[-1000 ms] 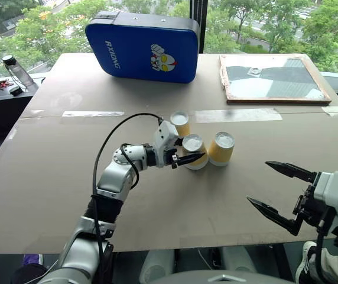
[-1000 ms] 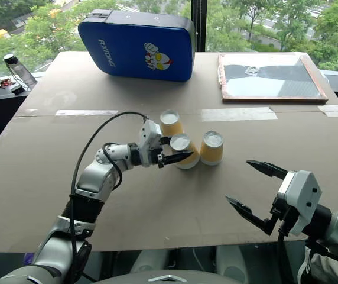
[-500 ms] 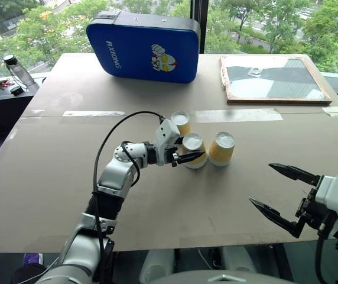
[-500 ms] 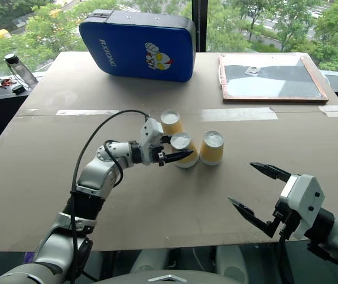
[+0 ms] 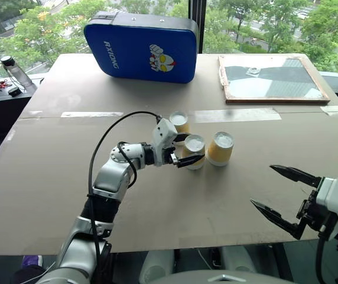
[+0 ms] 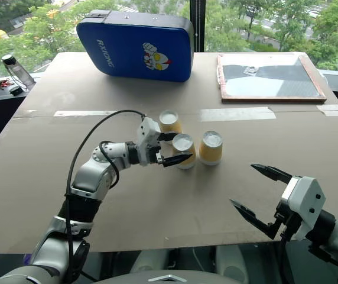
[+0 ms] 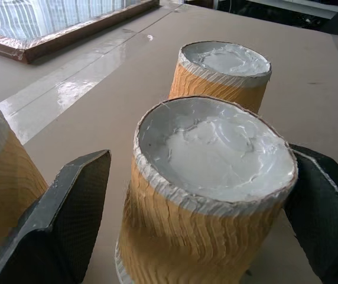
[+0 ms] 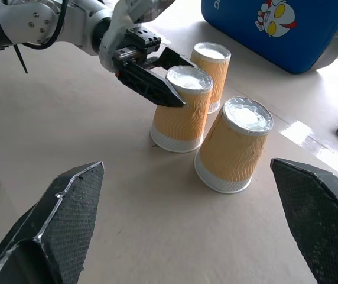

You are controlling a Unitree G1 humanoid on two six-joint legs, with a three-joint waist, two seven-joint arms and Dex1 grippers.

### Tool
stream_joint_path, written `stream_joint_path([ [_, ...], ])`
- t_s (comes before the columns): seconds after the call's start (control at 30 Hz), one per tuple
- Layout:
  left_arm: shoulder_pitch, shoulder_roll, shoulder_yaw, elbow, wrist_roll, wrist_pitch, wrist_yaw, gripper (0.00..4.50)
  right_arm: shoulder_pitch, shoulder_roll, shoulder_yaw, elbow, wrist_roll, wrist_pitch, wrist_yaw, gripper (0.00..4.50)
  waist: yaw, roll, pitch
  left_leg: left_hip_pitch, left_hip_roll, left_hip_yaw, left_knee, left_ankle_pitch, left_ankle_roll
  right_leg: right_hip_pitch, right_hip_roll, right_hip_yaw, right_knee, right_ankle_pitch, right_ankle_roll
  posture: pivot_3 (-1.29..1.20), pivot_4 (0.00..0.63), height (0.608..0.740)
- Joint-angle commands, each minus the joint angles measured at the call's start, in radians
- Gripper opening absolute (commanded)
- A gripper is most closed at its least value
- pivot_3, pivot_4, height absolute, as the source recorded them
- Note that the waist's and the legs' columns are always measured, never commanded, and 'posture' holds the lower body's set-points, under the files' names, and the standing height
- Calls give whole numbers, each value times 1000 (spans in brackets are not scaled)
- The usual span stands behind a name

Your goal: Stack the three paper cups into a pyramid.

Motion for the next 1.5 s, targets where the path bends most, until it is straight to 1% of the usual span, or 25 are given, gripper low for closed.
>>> stream_joint_path([
  [0.03,38,50,98,-127,-99,55,-10,4435,-1,3,-22,-5,7,-22,6,4500,4,0,0,0,0,0,0,0,0,0,-1,0,0,0,0,0,150,740],
  [0.07,48,59,107,-144,-115,66,-12,4435,0,4,-23,-3,7,-24,8,4500,5,0,0,0,0,-1,0,0,0,0,-1,-1,0,0,0,0,150,740],
  [0.17,90,99,187,-190,-198,101,-32,4435,-17,1,-6,11,4,-26,13,4500,9,0,0,0,0,-1,1,0,0,1,-2,-1,0,0,0,0,150,740],
  [0.23,60,103,220,-130,-179,90,16,4435,-41,-3,14,22,4,-25,14,4500,11,-1,0,0,-1,-1,1,0,0,1,-1,-2,0,0,0,0,150,740],
  [0.33,2,105,197,-26,-100,46,64,4435,-64,-7,27,28,8,-19,14,4500,12,-1,-1,2,-1,-1,2,0,0,3,0,-2,0,0,0,0,150,740],
  [0.47,-63,97,138,85,-28,5,67,4435,-66,-9,25,28,8,-17,16,4500,9,-1,-1,2,-1,-1,2,0,0,3,1,-1,0,0,1,0,150,740],
  [0.77,-205,33,65,305,42,-98,6,4435,9,11,-19,-15,10,-24,-4,4500,7,-1,-1,1,-2,-1,2,0,0,3,1,-1,0,0,1,0,150,740],
  [1.0,-307,-34,39,474,96,-165,11,4435,54,27,-39,-49,7,-24,-24,4500,9,-2,-1,1,-1,-1,2,0,0,3,1,-2,0,1,1,0,150,740],
  [1.1,-332,-59,48,535,111,-190,27,4435,64,30,-43,-55,6,-24,-29,4500,8,-2,-1,1,-2,-1,3,0,0,3,1,-3,0,1,2,0,150,740],
  [1.2,-349,-73,56,577,122,-205,38,3725,72,32,-46,-61,8,-24,-33,4500,6,-2,-1,1,-2,0,3,0,0,3,1,-3,0,1,2,0,150,740],
  [1.23,-351,-77,56,582,122,-213,32,3394,73,32,-46,-62,7,-24,-34,4500,6,-2,-1,1,-2,0,3,0,0,3,1,-3,0,1,2,0,150,740],
  [1.3,-350,-79,54,584,125,-222,25,2559,78,33,-46,-64,7,-25,-36,4500,6,-2,-1,1,-2,-1,3,0,0,3,1,-3,0,1,2,0,150,740],
  [1.33,-348,-77,58,582,124,-224,25,2356,80,34,-47,-66,7,-26,-36,4500,6,-2,-1,1,-2,-1,3,0,0,3,1,-2,0,1,2,0,150,740],
  [1.43,-352,-66,99,555,94,-248,22,2331,81,36,-43,-65,6,-26,-39,4500,6,-2,-1,1,-2,-1,3,0,0,3,1,-2,0,1,2,0,150,740],
  [1.5,-362,-64,132,500,39,-200,5,2331,80,37,-41,-61,5,-27,-37,4500,6,-2,-1,1,-1,-1,3,0,0,3,1,-2,0,1,2,0,150,740],
])
